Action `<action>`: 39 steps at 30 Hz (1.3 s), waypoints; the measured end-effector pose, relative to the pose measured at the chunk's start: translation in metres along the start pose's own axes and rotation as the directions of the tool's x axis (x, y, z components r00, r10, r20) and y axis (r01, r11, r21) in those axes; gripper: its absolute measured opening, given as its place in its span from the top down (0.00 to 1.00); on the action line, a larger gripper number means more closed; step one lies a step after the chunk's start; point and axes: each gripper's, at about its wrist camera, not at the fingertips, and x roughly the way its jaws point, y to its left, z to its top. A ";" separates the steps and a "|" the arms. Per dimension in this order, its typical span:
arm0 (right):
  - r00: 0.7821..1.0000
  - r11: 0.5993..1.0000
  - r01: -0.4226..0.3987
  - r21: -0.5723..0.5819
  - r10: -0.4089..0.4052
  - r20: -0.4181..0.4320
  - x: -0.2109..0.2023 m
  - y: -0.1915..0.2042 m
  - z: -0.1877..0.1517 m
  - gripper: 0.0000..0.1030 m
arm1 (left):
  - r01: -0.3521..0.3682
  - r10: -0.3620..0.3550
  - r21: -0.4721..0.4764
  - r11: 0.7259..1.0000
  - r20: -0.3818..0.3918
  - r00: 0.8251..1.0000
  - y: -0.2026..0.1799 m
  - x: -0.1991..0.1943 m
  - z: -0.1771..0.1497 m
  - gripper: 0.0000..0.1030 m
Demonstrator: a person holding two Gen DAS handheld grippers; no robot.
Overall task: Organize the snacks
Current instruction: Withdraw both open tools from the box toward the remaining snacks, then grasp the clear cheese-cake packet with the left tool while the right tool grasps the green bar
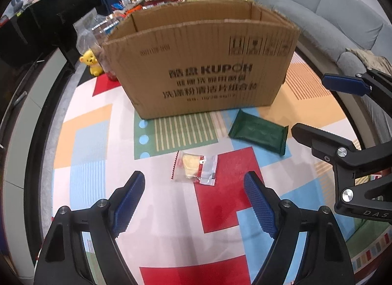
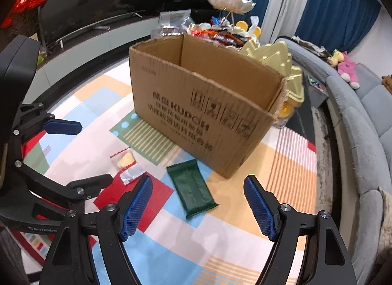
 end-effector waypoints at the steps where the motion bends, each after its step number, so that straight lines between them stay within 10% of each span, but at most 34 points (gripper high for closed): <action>1: 1.000 1.000 -0.007 -0.002 0.007 -0.004 0.004 0.000 0.000 0.25 | 0.000 0.000 0.002 1.000 -0.005 1.000 0.000 0.004 0.000 0.20; 33: 0.984 0.994 -0.109 -0.004 0.108 -0.140 0.104 -0.009 -0.022 0.25 | 0.016 -0.015 0.017 1.000 -0.083 0.996 0.014 0.099 0.006 0.18; 39: 0.981 0.992 -0.123 0.008 0.123 -0.153 0.113 -0.009 -0.025 0.25 | 0.057 -0.056 0.007 0.998 -0.047 0.997 0.017 0.098 0.003 0.35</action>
